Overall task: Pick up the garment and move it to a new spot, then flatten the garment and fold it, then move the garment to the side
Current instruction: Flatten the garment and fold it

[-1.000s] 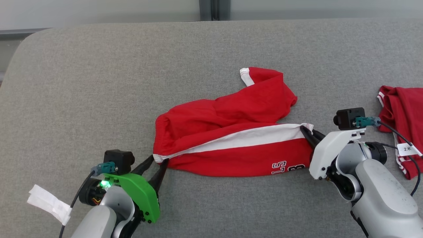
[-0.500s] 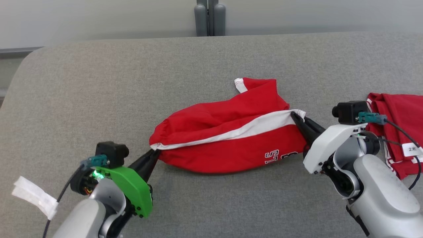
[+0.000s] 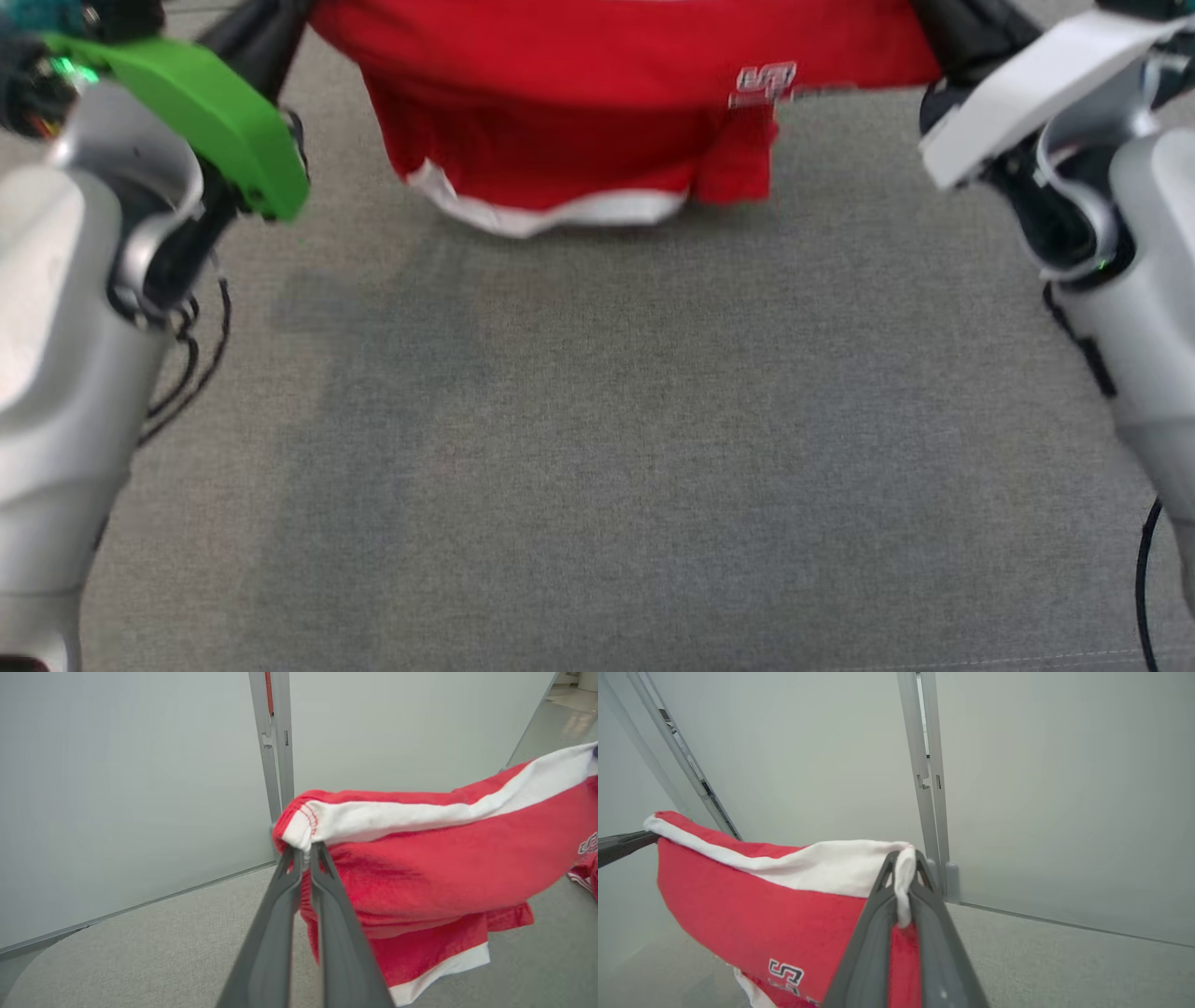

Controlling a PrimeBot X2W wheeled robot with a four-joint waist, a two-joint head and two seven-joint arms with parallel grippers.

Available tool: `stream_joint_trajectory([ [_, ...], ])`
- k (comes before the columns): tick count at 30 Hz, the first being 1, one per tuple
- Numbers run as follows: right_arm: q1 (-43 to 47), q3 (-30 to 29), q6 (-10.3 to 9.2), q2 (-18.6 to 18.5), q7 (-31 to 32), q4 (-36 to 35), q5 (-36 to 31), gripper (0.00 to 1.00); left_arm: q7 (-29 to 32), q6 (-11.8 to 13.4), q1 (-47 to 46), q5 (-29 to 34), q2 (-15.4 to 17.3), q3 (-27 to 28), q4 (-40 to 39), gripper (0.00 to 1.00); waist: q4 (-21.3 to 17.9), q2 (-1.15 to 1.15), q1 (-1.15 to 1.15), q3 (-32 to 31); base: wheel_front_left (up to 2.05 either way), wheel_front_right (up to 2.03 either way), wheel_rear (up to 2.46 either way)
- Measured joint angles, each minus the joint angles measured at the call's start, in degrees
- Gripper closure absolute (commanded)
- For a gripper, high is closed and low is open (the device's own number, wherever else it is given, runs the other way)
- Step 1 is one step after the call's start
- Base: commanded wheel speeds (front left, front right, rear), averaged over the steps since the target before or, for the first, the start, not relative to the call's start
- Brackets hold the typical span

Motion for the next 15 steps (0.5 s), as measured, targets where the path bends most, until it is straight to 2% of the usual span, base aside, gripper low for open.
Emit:
stream_joint_trajectory([
  [10, -27.91, 3.43, 0.01, -2.93, -7.94, 11.91, 0.83, 1.0, -6.5, -0.09, -27.49, -1.32, -0.47, -5.58, 14.16, 1.0, -0.57, 0.0, 0.01, 11.25, 0.0, 0.0, 0.0],
  [15, -37.54, 5.11, 0.02, -3.39, -13.27, 17.42, 0.2, 1.0, -9.17, -0.14, -35.87, -3.83, -1.34, -8.58, 19.35, 1.0, -0.86, 0.0, 0.01, 15.72, 0.0, 0.0, 0.0],
])
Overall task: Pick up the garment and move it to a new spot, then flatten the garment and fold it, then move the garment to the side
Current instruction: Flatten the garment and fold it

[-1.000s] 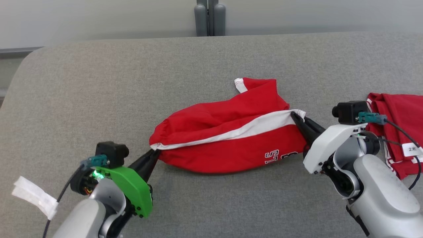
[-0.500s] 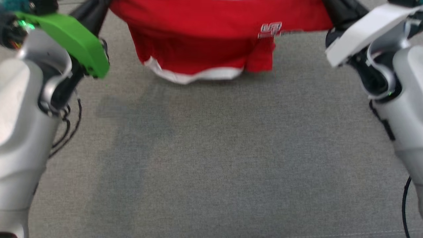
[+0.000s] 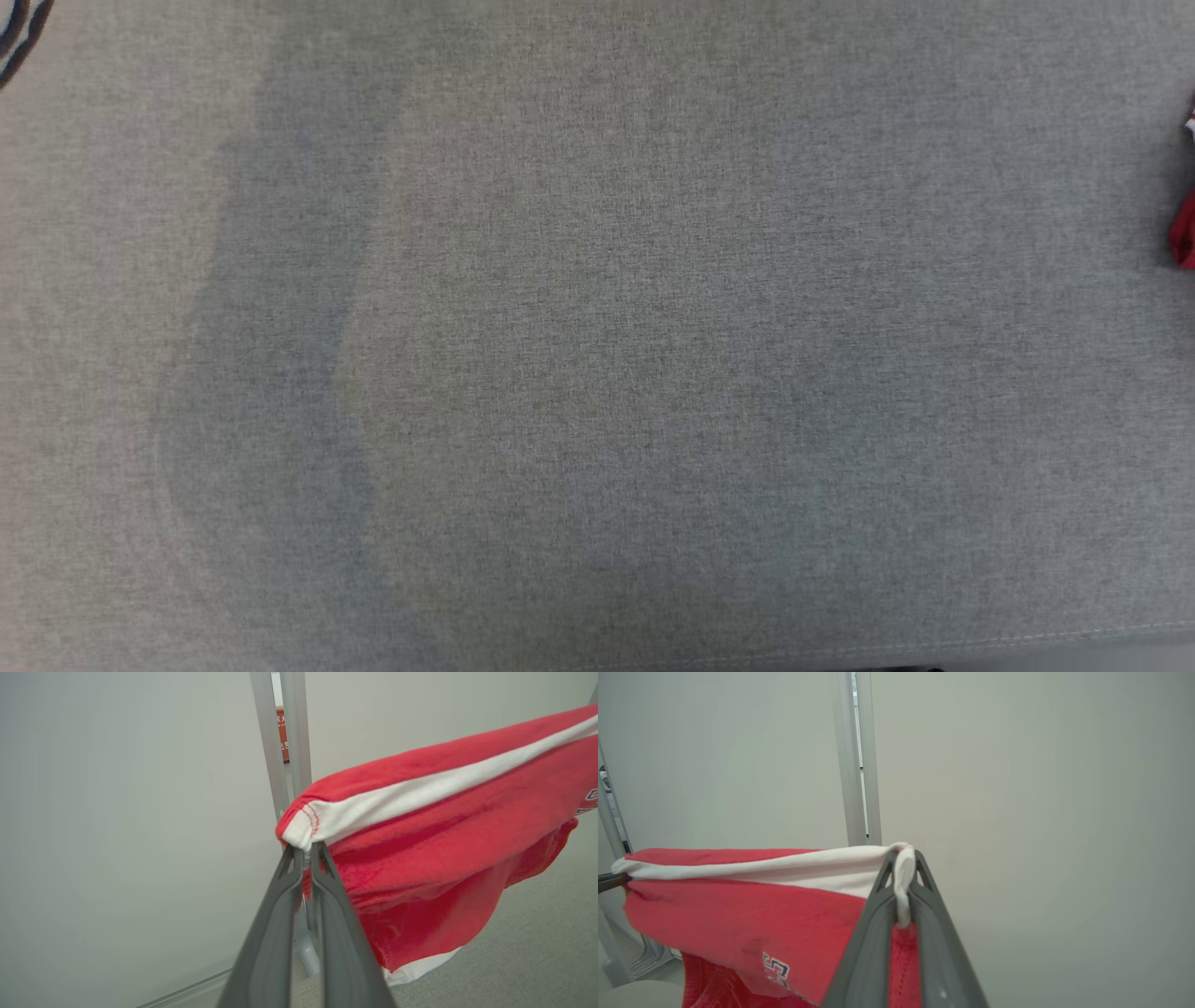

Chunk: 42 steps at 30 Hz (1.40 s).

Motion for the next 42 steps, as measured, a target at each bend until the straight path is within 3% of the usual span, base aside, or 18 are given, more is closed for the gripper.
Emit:
stream_joint_trajectory([
  [7, -0.98, 7.54, 0.0, 0.22, -2.87, 4.9, 3.12, 1.0, -3.55, 0.0, -1.85, -5.08, -0.86, -6.31, 3.92, 1.0, -0.4, 0.0, 0.0, 2.78, 0.0, 0.0, 0.0],
  [13, 7.42, 15.28, -0.01, -4.79, -4.69, 4.01, 5.8, 1.0, -3.75, 0.0, 5.11, -11.25, -0.19, -14.43, 3.25, 1.0, -0.29, 0.0, -0.01, 0.17, 0.0, 0.0, 0.0],
  [20, 20.87, 22.95, -0.01, -12.03, -4.01, -3.38, 10.61, 1.0, 1.04, 0.0, 16.73, -18.45, 3.85, -21.2, -1.23, 1.0, 0.09, 0.0, -0.02, -6.19, 0.0, 0.0, 0.0],
  [29, 39.45, 26.73, 0.03, -18.85, 0.04, -12.77, 17.83, 1.0, 7.61, 0.01, 33.16, -25.64, 13.66, -27.88, -16.25, 1.0, -0.45, 0.0, -0.02, -16.03, 0.0, 0.0, 0.0],
  [34, 49.24, 27.94, 0.03, -23.64, 5.24, -20.06, 20.74, 1.0, 9.44, 3.31, 42.5, -28.92, 18.78, -30.15, -26.87, 1.0, -1.15, 0.0, -0.02, -20.98, 0.0, 0.0, 0.0],
  [38, 57.94, 24.44, 0.04, -27.84, 8.91, -27.0, 22.41, 1.0, 10.29, 8.64, 49.08, -31.34, 23.62, -31.44, -37.5, 1.0, -1.94, 0.0, -0.02, -25.23, 0.0, 0.0, 0.0],
  [42, 63.28, 19.4, 0.04, -30.14, 10.57, -31.31, 22.32, 1.0, 11.82, 11.65, 52.09, -33.6, 26.74, -31.93, -45.13, 1.0, -2.54, 0.0, -0.02, -27.04, 0.0, 0.0, 0.0],
])
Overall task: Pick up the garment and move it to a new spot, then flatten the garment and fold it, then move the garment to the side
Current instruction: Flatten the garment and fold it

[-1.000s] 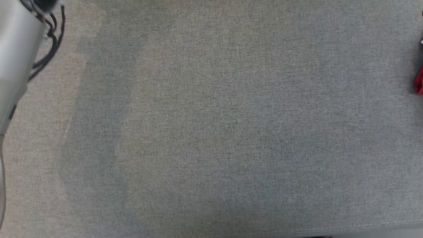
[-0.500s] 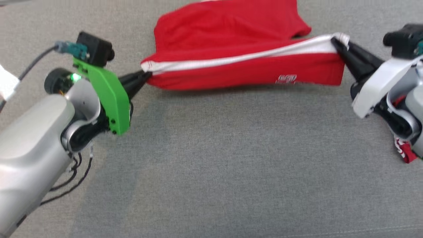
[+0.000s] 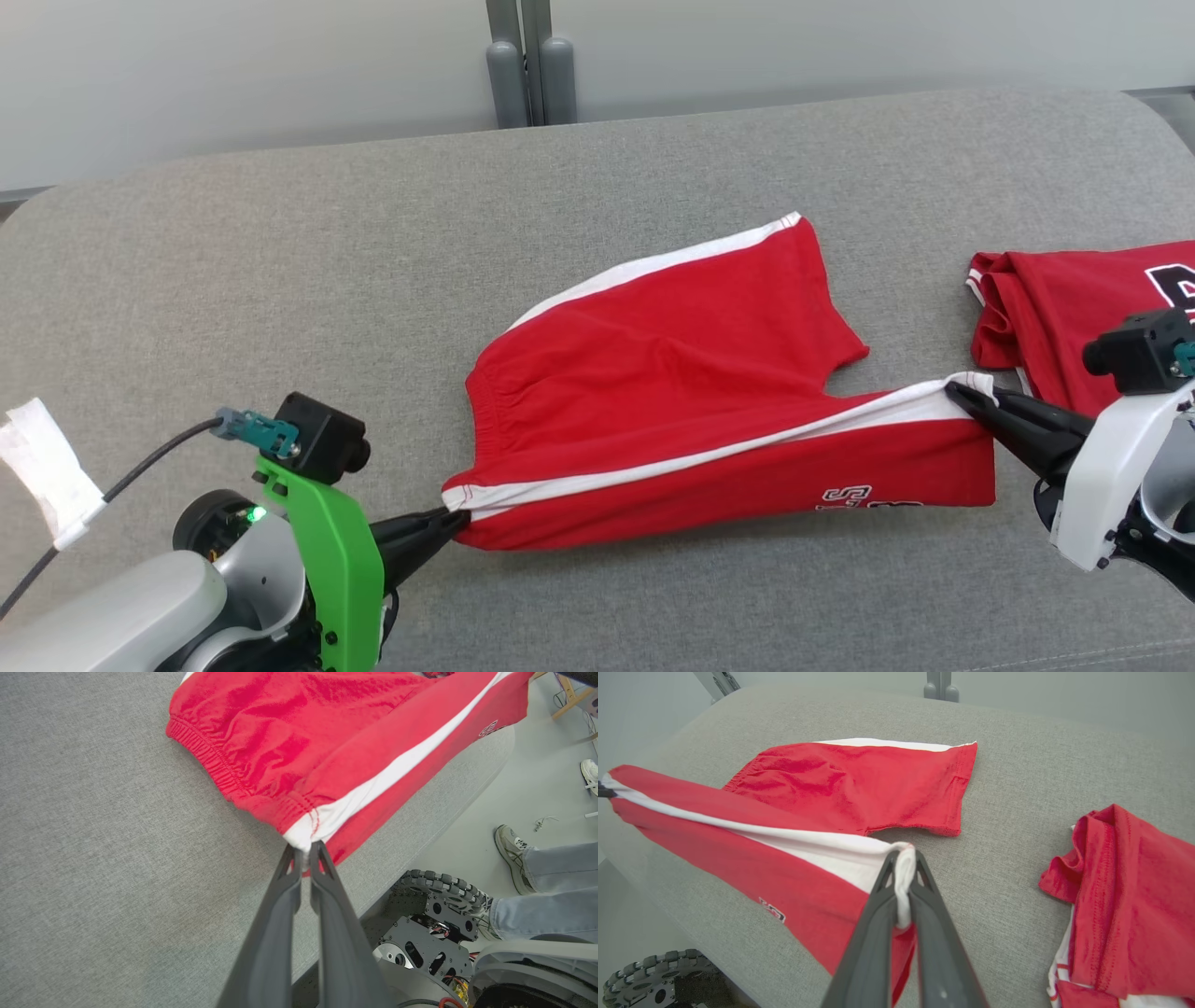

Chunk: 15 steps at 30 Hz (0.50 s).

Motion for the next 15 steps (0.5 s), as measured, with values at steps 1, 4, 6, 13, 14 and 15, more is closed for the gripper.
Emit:
stream_joint_trajectory([
  [1, 0.9, -1.18, 0.0, -0.01, 0.25, -0.67, -0.04, 1.0, 0.3, 0.42, 0.03, -0.29, 0.6, 0.08, -1.0, 1.0, -0.11, 0.0, 0.0, -0.08, 0.0, 0.0, 0.0],
  [4, 2.49, -5.41, 0.0, 0.38, 2.14, -2.27, -0.57, 1.0, 2.66, 1.2, -0.9, -1.48, 1.52, 0.83, -3.01, 1.0, -0.17, 0.0, 0.0, 0.46, 0.0, 0.0, 0.0],
  [6, 2.42, -7.31, 0.0, 1.26, 3.85, -2.78, -0.92, 1.0, 5.23, 0.86, -2.59, -3.24, 1.36, 1.33, -2.9, 1.0, -0.13, 0.0, 0.0, 1.19, 0.0, 0.0, 0.0],
  [13, -4.1, -10.84, -0.01, 4.56, 11.5, 0.47, 0.7, 1.0, 13.69, -3.79, -12.27, -6.15, -3.08, 2.92, 5.36, 1.0, 0.9, 0.0, 0.0, 6.08, 0.0, 0.0, 0.0],
  [14, -5.36, -10.95, -0.01, 4.76, 12.05, 1.27, 0.78, 1.0, 14.97, -4.58, -13.27, -6.57, -4.04, 2.9, 6.81, 1.0, 1.17, 0.0, 0.0, 6.94, 0.0, 0.0, 0.0],
  [15, -6.53, -11.09, -0.01, 4.97, 12.63, 1.96, 1.01, 1.0, 15.95, -5.03, -14.21, -6.9, -4.77, 2.96, 7.98, 1.0, 1.41, 0.0, 0.0, 7.65, 0.0, 0.0, 0.0],
])
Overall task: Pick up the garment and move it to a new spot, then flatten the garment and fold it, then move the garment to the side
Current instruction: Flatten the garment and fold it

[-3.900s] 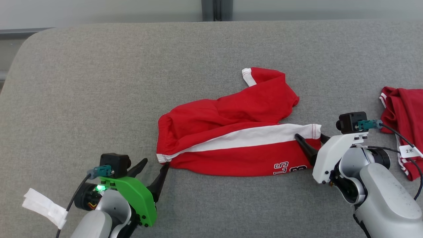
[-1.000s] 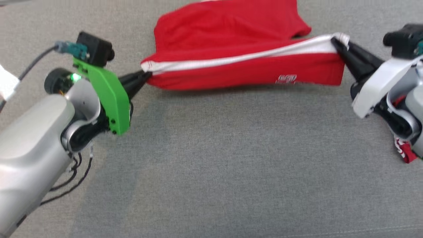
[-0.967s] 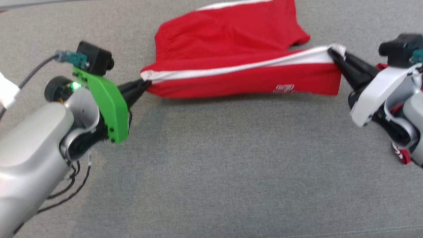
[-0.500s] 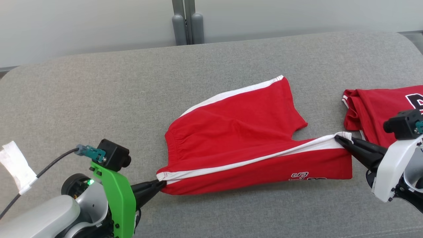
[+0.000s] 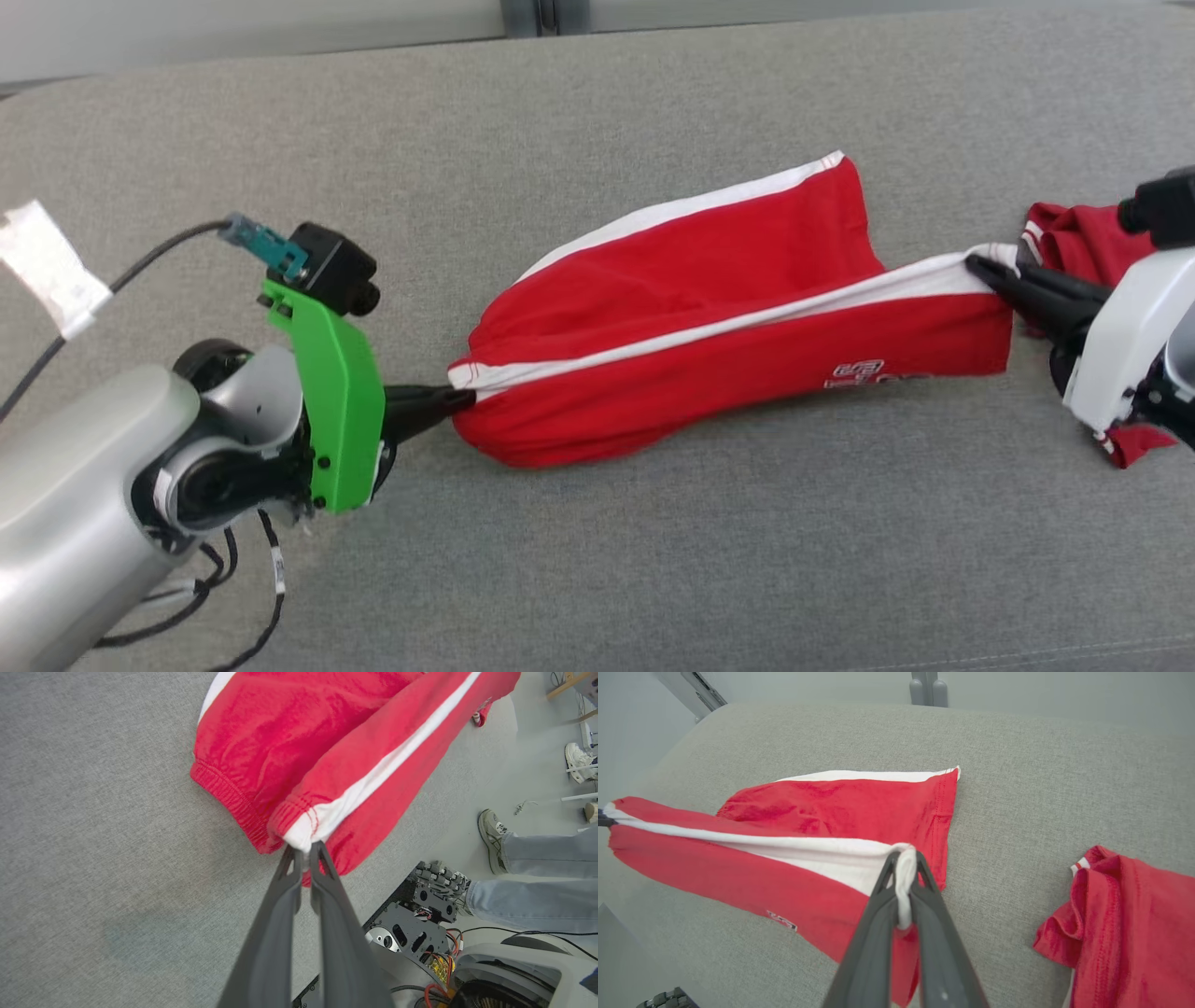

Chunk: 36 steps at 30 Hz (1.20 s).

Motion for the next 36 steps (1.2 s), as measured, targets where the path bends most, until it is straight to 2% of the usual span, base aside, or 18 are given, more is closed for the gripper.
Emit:
stream_joint_trajectory([
  [9, -12.73, 0.75, 0.02, 1.8, 7.19, 9.5, 2.37, 1.0, 5.63, -3.15, -8.9, -2.66, -6.24, 1.77, 10.25, 1.0, 2.75, 0.0, 0.0, 7.23, 0.0, 0.0, 0.0],
  [13, -17.81, 1.9, 0.01, 3.39, 8.02, 12.71, 2.21, 1.0, 6.11, -4.13, -11.59, -2.76, -9.06, 2.36, 14.29, 1.0, 4.05, 0.0, 0.0, 10.22, 0.0, 0.0, 0.0],
  [21, -24.33, 5.16, 0.0, 5.61, 6.81, 18.38, 1.43, 1.0, 6.09, -5.71, -15.01, -2.65, -12.2, 2.99, 19.31, 1.0, 6.18, 0.0, 0.01, 14.85, 0.0, 0.0, 0.0],
  [22, -24.79, 5.54, 0.0, 5.87, 6.59, 19.29, 1.43, 1.0, 6.0, -5.89, -15.27, -2.47, -12.55, 2.93, 19.82, 0.54, 6.45, 0.0, 0.01, 15.24, 0.0, 0.0, 0.0],
  [23, -25.1, 5.88, 0.0, 6.11, 6.1, 20.19, 1.42, 0.95, 5.75, -5.95, -15.43, -2.26, -12.81, 2.88, 20.19, 0.06, 6.71, 0.0, 0.01, 15.53, 0.0, 0.0, 0.0],
  [24, -25.35, 6.05, 0.0, 6.33, 5.86, 21.01, 1.42, 0.34, 5.59, -6.1, -15.5, -2.13, -12.94, 2.85, 20.45, 0.0, 6.9, 0.0, 0.01, 15.7, 0.0, 0.0, 0.0],
  [25, -25.64, 6.25, 0.0, 6.5, 5.35, 21.97, 1.42, 0.0, 5.54, -6.14, -15.5, -2.13, -13.06, 2.83, 20.79, 0.0, 7.12, 0.0, 0.01, 15.83, 0.0, 0.0, 0.0],
  [29, -25.92, 7.11, -0.02, 7.04, 2.56, 23.73, 1.6, 0.0, 4.48, -6.37, -15.41, -2.21, -13.43, 2.92, 21.32, 0.0, 7.34, 0.0, 0.01, 15.14, 0.0, 0.0, 0.0],
  [34, -25.01, 8.68, -0.02, 7.36, -1.45, 24.24, 2.3, 0.0, 2.46, -6.44, -14.19, -1.88, -12.43, 2.75, 20.09, 0.0, 6.92, 0.0, 0.01, 12.79, 0.0, 0.0, 0.0],
  [36, -24.07, 9.27, -0.02, 7.39, -4.39, 23.99, 2.32, 0.0, -0.1, -6.45, -13.66, -0.53, -11.58, 2.83, 19.02, 0.0, 6.65, 0.0, 0.01, 11.43, 0.0, 0.0, 0.0],
])
